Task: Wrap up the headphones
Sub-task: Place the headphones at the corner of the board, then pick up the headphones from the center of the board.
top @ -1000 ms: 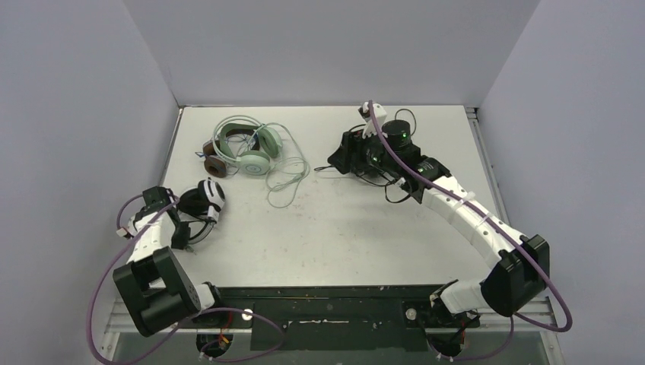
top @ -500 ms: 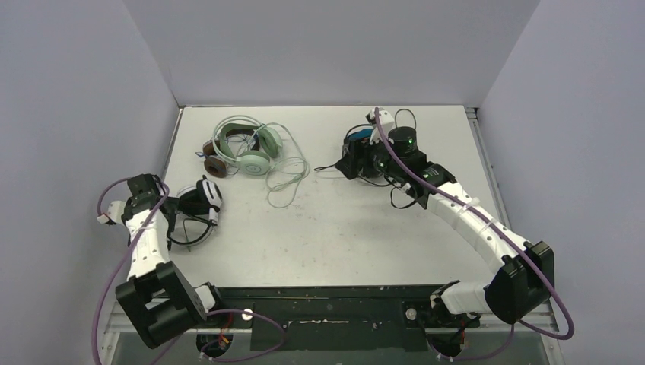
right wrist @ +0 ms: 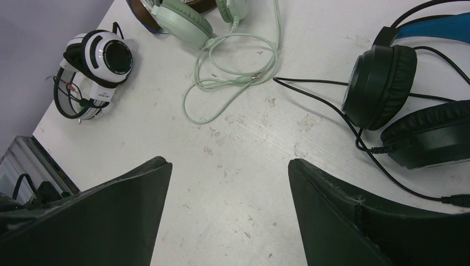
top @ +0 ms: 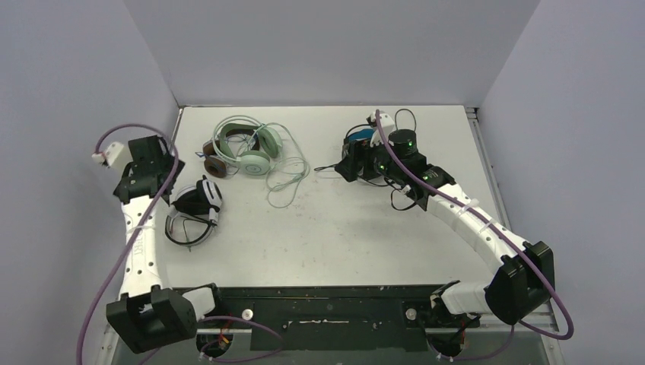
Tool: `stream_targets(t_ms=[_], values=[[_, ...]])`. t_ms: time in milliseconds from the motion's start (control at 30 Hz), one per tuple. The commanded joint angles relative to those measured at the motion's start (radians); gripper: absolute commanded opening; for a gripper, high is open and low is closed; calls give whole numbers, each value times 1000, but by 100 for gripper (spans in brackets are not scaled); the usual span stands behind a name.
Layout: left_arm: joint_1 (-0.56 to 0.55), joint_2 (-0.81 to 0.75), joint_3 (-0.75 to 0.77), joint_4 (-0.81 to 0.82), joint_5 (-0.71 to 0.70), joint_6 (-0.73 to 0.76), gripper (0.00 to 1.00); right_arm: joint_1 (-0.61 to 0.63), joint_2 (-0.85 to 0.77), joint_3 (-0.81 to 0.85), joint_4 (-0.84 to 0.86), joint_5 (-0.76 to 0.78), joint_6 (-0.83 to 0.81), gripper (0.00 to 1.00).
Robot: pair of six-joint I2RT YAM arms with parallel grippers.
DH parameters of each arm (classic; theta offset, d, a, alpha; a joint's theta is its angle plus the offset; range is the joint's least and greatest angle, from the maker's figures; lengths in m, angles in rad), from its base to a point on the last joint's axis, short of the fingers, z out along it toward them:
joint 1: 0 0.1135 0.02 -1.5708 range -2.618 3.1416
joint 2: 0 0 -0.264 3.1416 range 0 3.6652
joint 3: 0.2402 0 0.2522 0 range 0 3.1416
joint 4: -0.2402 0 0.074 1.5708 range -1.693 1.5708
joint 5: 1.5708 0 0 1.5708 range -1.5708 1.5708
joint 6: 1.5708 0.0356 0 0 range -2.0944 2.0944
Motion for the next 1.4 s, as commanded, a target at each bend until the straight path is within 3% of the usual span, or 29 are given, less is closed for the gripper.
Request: stream_targets(t_ms=[0,233,400,633,1000,1100,1200,1333,1367], values=[[-189,21,58,336,227,365,97,-5,-15,-2,70,-23,9,79],[-386,465,418,268,162,613,97,-7,-33,4,54,-43,9,80],[-394,724,656,215,125,799,97,-11,-61,6,16,-46,-8,81],[-392,925,861,162,175,994,97,-15,-87,-6,-11,-43,-12,82],[-373,1217,1148,79,188,1043,90,-24,-41,34,-70,-19,-29,82],[-375,1261,1181,85,145,1036,77,-26,-39,35,-67,-15,-30,82],[-395,1288,1208,96,50,1053,42,-31,-30,45,-84,-4,-32,82],[-450,1240,1209,122,-123,1095,9,-34,-30,51,-96,-2,-35,82],[-470,1216,1200,139,-174,1106,4,-35,-33,52,-97,0,-37,82]])
